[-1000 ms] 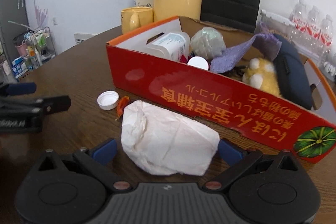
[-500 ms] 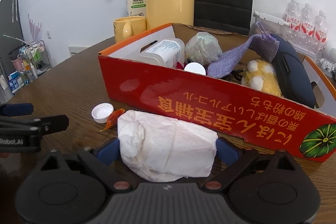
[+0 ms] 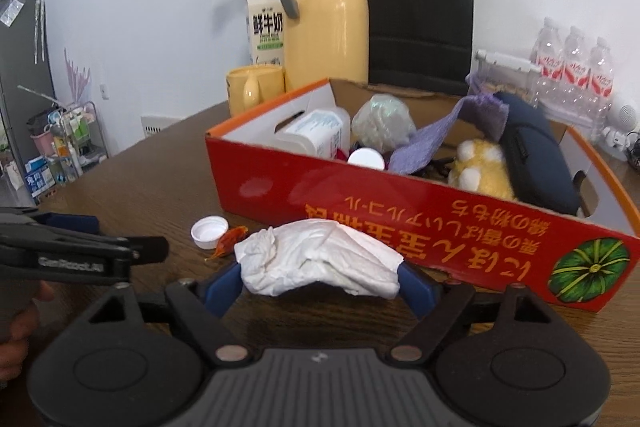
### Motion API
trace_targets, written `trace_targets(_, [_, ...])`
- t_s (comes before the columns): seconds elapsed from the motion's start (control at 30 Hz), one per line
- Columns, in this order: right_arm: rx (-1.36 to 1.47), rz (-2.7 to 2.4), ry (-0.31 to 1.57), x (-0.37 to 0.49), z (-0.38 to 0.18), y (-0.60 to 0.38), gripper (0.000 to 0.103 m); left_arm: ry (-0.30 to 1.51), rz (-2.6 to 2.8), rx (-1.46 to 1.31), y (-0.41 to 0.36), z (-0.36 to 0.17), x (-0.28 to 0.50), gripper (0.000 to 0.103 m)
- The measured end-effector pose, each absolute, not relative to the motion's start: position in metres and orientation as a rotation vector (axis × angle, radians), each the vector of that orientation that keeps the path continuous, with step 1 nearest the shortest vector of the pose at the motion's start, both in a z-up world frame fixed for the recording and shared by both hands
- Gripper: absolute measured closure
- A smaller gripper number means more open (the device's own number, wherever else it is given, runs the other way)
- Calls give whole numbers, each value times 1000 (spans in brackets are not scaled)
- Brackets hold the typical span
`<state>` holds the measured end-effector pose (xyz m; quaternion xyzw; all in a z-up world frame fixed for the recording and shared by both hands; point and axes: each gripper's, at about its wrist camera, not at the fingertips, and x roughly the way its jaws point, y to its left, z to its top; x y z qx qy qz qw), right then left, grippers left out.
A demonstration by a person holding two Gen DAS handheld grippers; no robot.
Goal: Organize objects
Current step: 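Carry the tissue and cap into the box and open both grippers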
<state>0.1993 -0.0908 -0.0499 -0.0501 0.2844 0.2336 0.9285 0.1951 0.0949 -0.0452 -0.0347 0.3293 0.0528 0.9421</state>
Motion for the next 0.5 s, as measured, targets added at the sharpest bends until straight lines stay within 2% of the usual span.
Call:
trace_targets(0.4, [-62, 463, 504, 187, -39, -117, 19, 679, 94, 48, 65, -47, 219, 0])
trace_targets(0.47, [-59, 464, 497, 185, -38, -119, 19, 677, 77, 36, 64, -47, 220, 7])
trace_targets(0.5, [-57, 465, 495, 185, -38, -121, 19, 672, 63, 24, 64, -46, 220, 16])
